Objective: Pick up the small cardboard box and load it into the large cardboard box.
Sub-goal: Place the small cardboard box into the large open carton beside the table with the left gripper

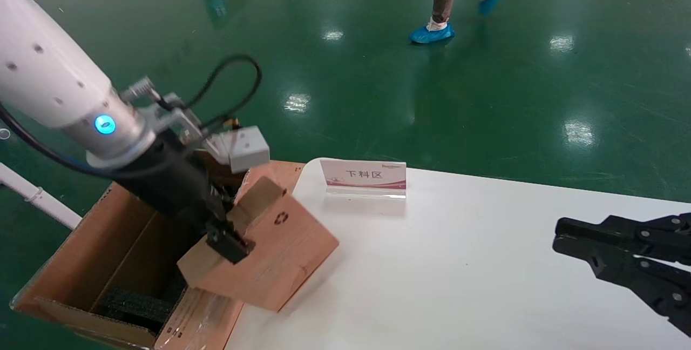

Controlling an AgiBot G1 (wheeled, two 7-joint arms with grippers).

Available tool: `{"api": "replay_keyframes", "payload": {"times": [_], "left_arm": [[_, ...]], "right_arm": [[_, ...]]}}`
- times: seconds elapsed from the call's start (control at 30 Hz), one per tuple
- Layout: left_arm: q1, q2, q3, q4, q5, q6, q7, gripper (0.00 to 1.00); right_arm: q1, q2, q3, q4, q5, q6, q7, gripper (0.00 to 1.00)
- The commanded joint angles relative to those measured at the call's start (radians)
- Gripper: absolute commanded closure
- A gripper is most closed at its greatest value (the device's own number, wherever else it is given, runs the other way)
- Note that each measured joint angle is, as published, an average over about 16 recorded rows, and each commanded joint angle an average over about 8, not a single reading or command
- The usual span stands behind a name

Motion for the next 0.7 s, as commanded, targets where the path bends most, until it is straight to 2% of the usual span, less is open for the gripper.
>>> {"api": "replay_keyframes", "payload": {"times": [0.03, 0.23, 0.4, 0.53, 0.7], "left_arm": [[-0.026, -0.006, -0.018, 0.014, -0.021, 0.009, 0.010, 1.00], [-0.144, -0.003, -0.058, 0.158, -0.007, 0.054, 0.080, 1.00], [-0.238, 0.010, -0.050, 0.292, 0.030, 0.091, 0.154, 1.00], [-0.302, 0.024, 0.001, 0.383, 0.052, 0.106, 0.207, 1.00], [-0.376, 0.039, 0.113, 0.470, 0.067, 0.113, 0.258, 1.00]], "right_arm": [[0.000, 0.000, 0.000, 0.000, 0.000, 0.000, 0.000, 1.00], [0.000, 0.000, -0.001, 0.000, 0.000, 0.000, 0.000, 1.00], [0.000, 0.000, -0.001, 0.000, 0.001, 0.000, 0.000, 1.00], [0.000, 0.000, -0.001, 0.000, 0.001, 0.000, -0.001, 1.00], [0.000, 0.000, -0.001, 0.000, 0.001, 0.000, -0.001, 1.00]]}}
